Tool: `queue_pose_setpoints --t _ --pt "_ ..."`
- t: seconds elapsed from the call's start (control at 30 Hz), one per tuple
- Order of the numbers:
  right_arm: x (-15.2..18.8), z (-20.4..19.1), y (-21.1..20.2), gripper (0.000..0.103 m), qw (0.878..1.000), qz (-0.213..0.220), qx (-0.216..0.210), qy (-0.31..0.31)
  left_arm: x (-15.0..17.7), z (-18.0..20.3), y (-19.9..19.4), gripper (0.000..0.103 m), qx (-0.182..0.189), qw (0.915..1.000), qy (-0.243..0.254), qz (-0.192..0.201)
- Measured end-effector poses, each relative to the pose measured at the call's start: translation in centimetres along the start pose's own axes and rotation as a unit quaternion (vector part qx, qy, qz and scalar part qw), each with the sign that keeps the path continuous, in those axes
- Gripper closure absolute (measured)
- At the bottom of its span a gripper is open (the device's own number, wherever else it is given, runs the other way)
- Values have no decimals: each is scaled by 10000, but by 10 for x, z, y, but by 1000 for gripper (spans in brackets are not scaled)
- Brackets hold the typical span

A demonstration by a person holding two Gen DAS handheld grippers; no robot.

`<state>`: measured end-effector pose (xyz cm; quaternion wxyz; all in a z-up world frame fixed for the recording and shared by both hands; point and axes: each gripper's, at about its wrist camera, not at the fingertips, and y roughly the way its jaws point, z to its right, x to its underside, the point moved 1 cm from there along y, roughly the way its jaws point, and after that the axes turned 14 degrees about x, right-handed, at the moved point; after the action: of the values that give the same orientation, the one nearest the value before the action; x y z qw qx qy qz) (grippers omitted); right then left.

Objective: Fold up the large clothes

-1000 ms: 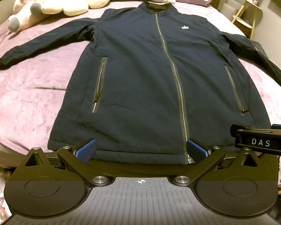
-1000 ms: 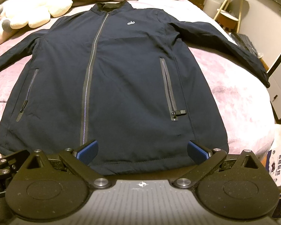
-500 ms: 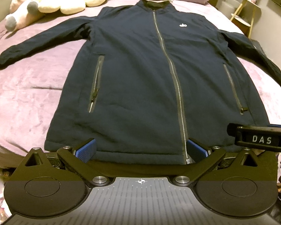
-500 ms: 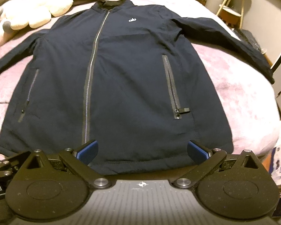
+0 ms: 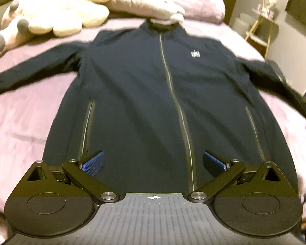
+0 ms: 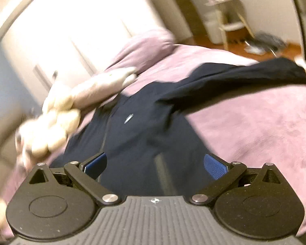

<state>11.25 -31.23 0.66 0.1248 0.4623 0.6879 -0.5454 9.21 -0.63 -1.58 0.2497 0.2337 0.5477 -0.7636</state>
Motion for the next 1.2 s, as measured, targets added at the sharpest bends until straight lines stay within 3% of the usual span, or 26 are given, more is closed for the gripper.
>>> queue_pose_setpoints --t 0.07,0.17,0.3,0.33,0.4,0.47,0.53,0.67,0.7,0.77,0.87,0.97,1.07,1.2 --pt "-22 30 19 2 9986 -24 124 509 -14 -5 16 0 29 9998 17 219" --pt "-52 81 44 2 9877 337 395 1474 -35 -11 46 0 -170 9995 13 264" --pt "-76 151 85 5 9531 339 556 2955 -57 -23 83 0 -441 9983 -110 355" --pt "-78 166 94 9 9428 326 634 3256 -60 -25 91 0 -524 9977 -136 401" --pt "-82 189 114 35 9272 276 723 3664 -64 -30 105 0 -756 9962 -185 399" --pt "-86 205 127 55 9155 261 868 3921 -66 -36 117 0 -864 9955 -251 297" --pt "-86 215 137 60 9028 380 980 4171 -66 -40 126 0 -931 9951 -253 197" --pt "-84 236 158 63 8737 598 723 4774 -63 -55 141 0 -945 9946 -423 -65" --pt "-84 240 162 74 8727 584 713 4794 -62 -59 144 0 -893 9945 -537 -119" --pt "-88 242 165 87 8835 440 985 4559 -59 -64 144 0 -822 9945 -640 -67" --pt "-100 235 152 90 9035 590 1287 4044 -58 -66 146 0 -769 9955 -544 -106" --pt "-120 201 128 91 9313 972 1560 3146 -58 -67 145 0 -691 9966 -409 -191" --pt "-143 151 111 91 9606 1323 1344 2040 -64 -64 143 0 -671 9968 -316 -311" --pt "-154 74 98 91 9837 1439 785 740 -68 -54 127 0 -424 9990 -144 -94"
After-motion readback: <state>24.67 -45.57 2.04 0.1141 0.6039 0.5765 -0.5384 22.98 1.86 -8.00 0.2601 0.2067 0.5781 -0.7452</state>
